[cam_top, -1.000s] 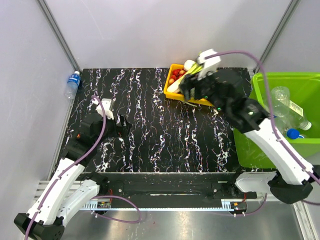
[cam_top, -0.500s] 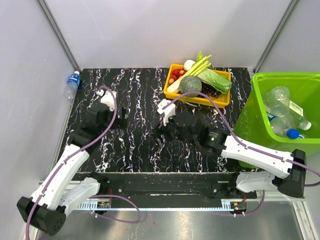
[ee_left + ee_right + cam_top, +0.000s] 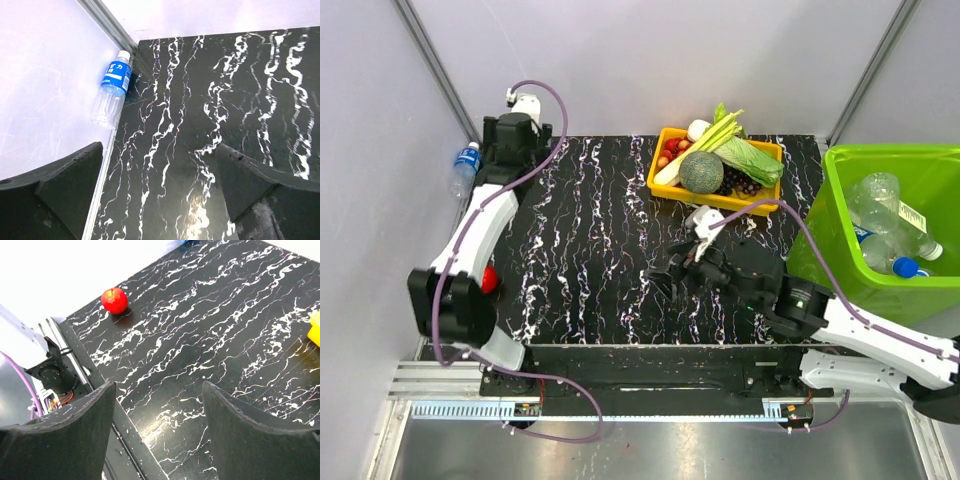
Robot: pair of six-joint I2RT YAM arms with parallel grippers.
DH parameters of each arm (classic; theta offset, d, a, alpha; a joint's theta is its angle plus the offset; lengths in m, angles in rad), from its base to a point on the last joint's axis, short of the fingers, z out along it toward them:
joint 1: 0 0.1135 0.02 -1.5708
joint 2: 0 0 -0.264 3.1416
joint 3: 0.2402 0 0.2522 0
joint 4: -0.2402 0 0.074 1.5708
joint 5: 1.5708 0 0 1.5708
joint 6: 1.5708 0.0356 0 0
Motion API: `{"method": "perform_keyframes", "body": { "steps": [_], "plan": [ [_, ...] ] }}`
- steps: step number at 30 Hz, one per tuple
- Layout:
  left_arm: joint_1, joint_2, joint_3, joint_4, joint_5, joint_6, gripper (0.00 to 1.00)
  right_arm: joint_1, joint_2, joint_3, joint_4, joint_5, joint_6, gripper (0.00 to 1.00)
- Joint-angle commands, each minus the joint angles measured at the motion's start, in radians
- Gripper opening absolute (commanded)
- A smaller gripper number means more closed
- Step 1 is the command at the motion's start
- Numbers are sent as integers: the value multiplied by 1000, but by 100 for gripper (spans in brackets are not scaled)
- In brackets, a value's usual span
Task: Put the plastic bottles in the bin
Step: Pick up the plastic bottle from the corner of the board.
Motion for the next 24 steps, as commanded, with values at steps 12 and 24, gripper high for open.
{"method": "perform_keyframes", "body": {
  "steps": [12, 24],
  "plan": [
    [227, 441, 104, 250, -216, 272, 98, 2, -189, -84, -20, 92, 105, 73],
    [311, 630, 302, 144, -97, 439, 97, 2, -84, -94, 43, 58, 131, 73]
  ]
}}
